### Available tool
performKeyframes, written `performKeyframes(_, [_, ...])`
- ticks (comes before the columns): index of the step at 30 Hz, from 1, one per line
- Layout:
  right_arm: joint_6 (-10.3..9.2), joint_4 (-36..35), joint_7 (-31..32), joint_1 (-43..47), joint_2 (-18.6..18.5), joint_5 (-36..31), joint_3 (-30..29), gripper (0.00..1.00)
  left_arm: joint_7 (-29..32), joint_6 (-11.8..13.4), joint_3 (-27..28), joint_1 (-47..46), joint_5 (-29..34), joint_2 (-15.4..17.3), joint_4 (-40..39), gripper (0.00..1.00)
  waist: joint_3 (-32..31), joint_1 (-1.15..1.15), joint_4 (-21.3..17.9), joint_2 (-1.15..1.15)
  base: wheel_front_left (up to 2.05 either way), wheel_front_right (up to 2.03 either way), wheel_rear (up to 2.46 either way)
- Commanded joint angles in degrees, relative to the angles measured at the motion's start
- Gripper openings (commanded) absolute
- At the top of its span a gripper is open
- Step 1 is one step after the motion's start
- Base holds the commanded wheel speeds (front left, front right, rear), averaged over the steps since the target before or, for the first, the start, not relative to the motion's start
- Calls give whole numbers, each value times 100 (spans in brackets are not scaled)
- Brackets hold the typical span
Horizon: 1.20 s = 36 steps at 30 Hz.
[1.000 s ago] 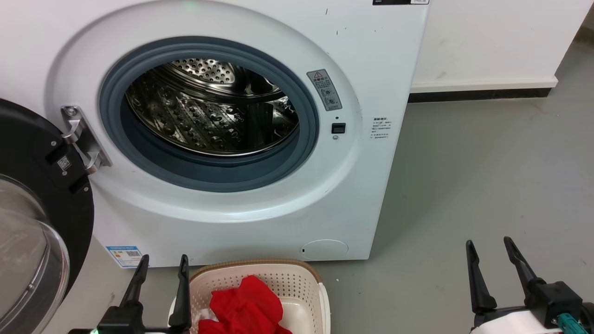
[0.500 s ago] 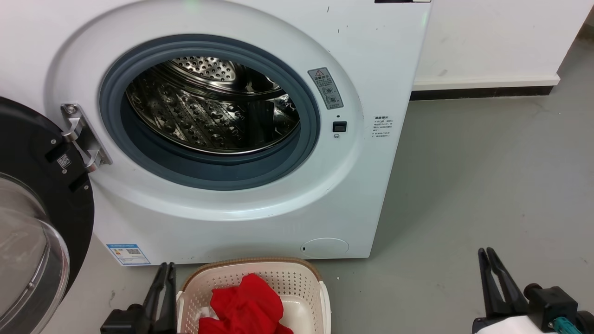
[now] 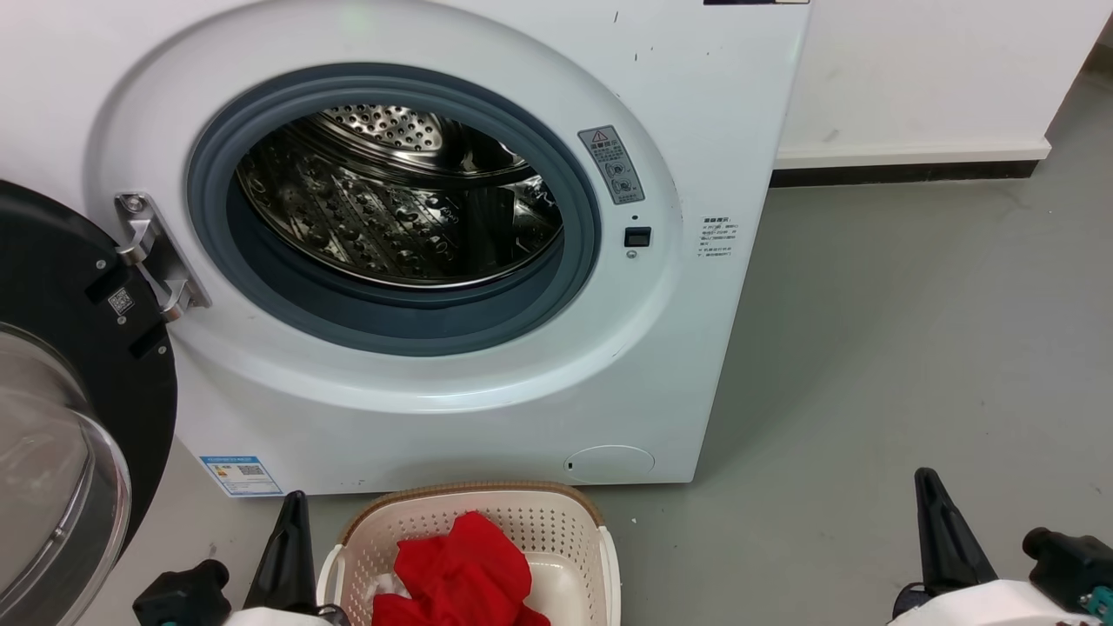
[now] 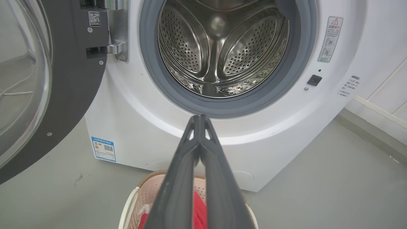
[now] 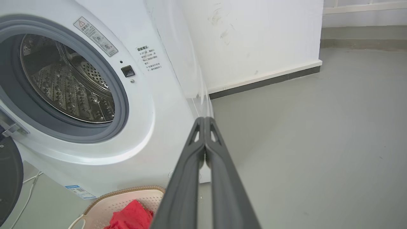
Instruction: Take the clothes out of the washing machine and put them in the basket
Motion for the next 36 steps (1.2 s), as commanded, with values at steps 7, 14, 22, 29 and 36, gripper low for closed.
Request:
performKeyframes(7, [-1, -2, 244, -318, -5, 1088, -59, 0, 230, -67, 48, -288, -1057, 5, 38, 0, 6, 0, 8, 0, 0, 0, 0])
performKeyframes(14, [-2, 39, 401, -404, -6, 1758, -85, 0, 384, -86, 76, -396, -1717, 5, 115, 0, 11, 0, 14, 0, 0, 0, 0])
performKeyframes(22, [-2, 85, 569, -491, -6, 2466, -112, 0, 550, -114, 107, -514, -2411, 4, 195, 0, 17, 0, 20, 0, 0, 0, 0])
performKeyframes(29, [-3, 123, 703, -570, -7, 3036, -135, 0, 684, -132, 135, -603, -2971, 4, 262, 0, 22, 0, 26, 0, 0, 0, 0])
performKeyframes(36, [-3, 160, 833, -644, -7, 3572, -156, 0, 810, -150, 159, -690, -3493, 3, 325, 0, 27, 0, 31, 0, 0, 0, 0])
